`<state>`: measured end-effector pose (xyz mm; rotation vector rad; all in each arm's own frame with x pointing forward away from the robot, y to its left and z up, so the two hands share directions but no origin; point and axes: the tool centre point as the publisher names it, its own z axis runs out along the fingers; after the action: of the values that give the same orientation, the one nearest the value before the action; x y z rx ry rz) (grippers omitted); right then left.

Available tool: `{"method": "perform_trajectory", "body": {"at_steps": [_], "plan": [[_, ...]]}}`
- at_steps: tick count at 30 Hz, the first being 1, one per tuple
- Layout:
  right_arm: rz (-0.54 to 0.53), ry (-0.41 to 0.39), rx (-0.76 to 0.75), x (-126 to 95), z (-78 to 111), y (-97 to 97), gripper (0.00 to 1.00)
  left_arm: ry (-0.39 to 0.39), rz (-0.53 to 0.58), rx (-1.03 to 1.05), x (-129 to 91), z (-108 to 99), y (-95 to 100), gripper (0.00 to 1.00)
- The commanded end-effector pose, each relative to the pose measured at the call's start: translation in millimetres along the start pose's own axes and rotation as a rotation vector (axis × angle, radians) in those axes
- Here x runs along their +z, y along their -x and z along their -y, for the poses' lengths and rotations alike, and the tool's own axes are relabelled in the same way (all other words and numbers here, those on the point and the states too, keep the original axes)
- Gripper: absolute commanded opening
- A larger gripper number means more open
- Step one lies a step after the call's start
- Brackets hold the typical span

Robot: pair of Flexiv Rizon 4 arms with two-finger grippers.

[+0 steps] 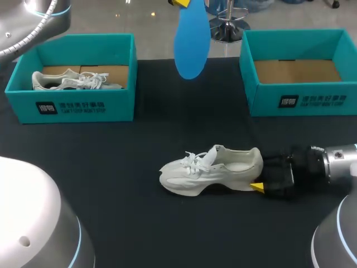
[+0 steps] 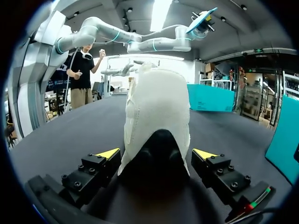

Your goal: Take the shoe out of the shoebox, open the shoe tongue, remove and reinsert the insole, then place the shoe into the shoebox

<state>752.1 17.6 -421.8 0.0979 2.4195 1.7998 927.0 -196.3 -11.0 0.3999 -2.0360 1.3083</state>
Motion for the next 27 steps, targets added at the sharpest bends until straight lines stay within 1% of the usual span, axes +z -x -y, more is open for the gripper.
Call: {"method": "perform_trajectory", "body": {"at_steps": [1, 3, 5, 8, 10, 11, 13, 14, 16, 18, 22, 24, 27], "plan": [[0.046, -0.016, -0.003, -16, -10.7, -9.2, 1.0, -0.002, 0.0, 0.001, 0, -1, 0.1, 0.0], [0.056, -0.037, -0.008, -21, -13.8, -9.6, 1.0, -0.002, 0.0, 0.001, 0, -1, 0.1, 0.0], [0.074, -0.067, -0.023, -32, -20.9, -10.0, 1.0, -0.002, 0.0, 0.001, 0, -1, 0.1, 0.0], [0.066, -0.139, -0.035, -42, -32.2, -8.7, 1.0, -0.002, 0.0, 0.001, 0, -1, 0.1, 0.0], [0.057, -0.217, -0.035, -49, -39.8, -7.6, 1.0, -0.002, 0.0, 0.001, 0, -1, 0.1, 0.0], [0.05, -0.272, -0.037, -53, -45.8, -6.5, 1.0, -0.002, 0.0, 0.001, 0, -1, 0.1, 0.0], [0.051, -0.339, -0.042, -58, -54.0, -5.1, 1.0, -0.002, 0.0, 0.001, 0, -1, 0.1, 0.0], [0.043, -0.411, -0.04, -62, -59.7, -4.0, 1.0, -0.002, 0.0, 0.001, 0, -1, 0.1, 0.0], [0.049, -0.478, -0.044, -66, -68.5, -3.3, 1.0, -0.002, 0.0, 0.001, 0, -1, 0.1, 0.0], [0.05, -0.577, -0.038, -70, -74.9, -2.7, 1.0, -0.002, 0.0, 0.001, 0, -1, 0.1, 0.0], [0.053, -0.705, -0.046, -74, -83.3, -2.2, 1.0, -0.002, 0.0, 0.001, 0, -1, 0.1, 0.0], [0.04, -0.783, -0.038, -74, -87.4, -2.3, 1.0, -0.002, 0.0, 0.001, 0, -1, 0.1, 0.0], [0.026, -0.877, -0.047, -74, -92.1, -1.5, 1.0, -0.002, 0.0, 0.001, 0, -1, 0.1, 0.0]]}}
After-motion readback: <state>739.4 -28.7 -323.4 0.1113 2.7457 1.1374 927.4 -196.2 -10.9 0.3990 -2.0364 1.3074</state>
